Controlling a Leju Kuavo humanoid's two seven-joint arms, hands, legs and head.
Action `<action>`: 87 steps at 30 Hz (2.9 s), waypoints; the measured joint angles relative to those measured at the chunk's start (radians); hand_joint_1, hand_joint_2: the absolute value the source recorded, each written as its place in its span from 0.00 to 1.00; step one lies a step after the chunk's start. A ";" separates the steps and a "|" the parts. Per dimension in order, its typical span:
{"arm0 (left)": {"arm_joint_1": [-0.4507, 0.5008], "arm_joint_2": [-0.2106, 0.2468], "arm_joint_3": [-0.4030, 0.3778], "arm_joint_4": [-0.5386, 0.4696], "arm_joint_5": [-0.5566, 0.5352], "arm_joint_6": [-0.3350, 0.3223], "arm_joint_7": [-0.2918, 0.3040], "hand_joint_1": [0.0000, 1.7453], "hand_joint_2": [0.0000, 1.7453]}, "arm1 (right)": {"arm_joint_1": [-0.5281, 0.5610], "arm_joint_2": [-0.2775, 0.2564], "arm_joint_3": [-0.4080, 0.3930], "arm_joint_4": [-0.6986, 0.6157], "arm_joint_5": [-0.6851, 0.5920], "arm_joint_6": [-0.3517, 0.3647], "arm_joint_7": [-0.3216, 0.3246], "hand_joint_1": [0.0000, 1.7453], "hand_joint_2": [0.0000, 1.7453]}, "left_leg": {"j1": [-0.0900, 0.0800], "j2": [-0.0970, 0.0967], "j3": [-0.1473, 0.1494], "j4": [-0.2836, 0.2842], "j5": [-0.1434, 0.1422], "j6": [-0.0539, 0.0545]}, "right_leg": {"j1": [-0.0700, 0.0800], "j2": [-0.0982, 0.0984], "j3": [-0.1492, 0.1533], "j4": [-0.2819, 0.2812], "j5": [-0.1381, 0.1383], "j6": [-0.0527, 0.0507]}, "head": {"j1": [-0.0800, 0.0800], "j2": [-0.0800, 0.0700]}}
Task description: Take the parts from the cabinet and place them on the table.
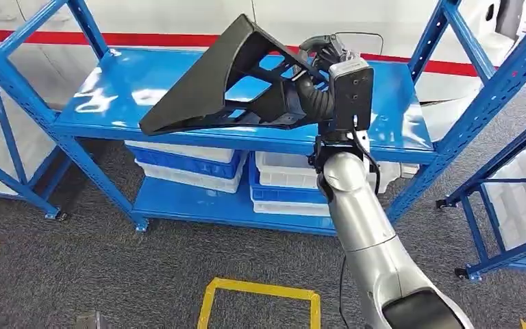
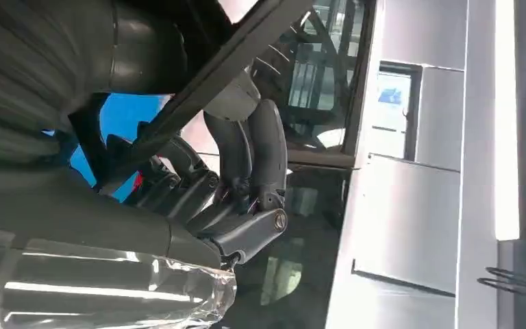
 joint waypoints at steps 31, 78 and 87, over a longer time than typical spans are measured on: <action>-0.080 -0.047 -0.011 -0.003 -0.028 -0.027 0.025 0.00 0.00 | 0.115 -0.067 -0.105 -0.049 0.074 -0.034 -0.008 1.00 1.00 | 0.012 -0.003 -0.026 0.018 0.017 -0.015 | -0.016 -0.002 0.014 -0.002 -0.014 0.024 | -0.008 0.000; -0.076 -0.058 0.029 -0.027 -0.018 -0.095 -0.042 0.00 0.00 | 0.128 -0.054 -0.190 0.005 0.093 0.035 -0.017 1.00 1.00 | -0.003 0.013 -0.224 -0.001 0.229 0.026 | 0.005 0.002 0.181 -0.008 -0.177 0.032 | -0.015 0.000; -0.060 -0.063 0.029 -0.027 -0.045 -0.093 -0.052 0.00 0.00 | 0.161 -0.052 -0.208 -0.024 0.106 0.049 0.002 1.00 1.00 | 0.008 0.007 -0.303 0.344 0.028 -0.007 | -0.013 -0.003 0.075 -0.007 -0.067 -0.010 | -0.022 0.000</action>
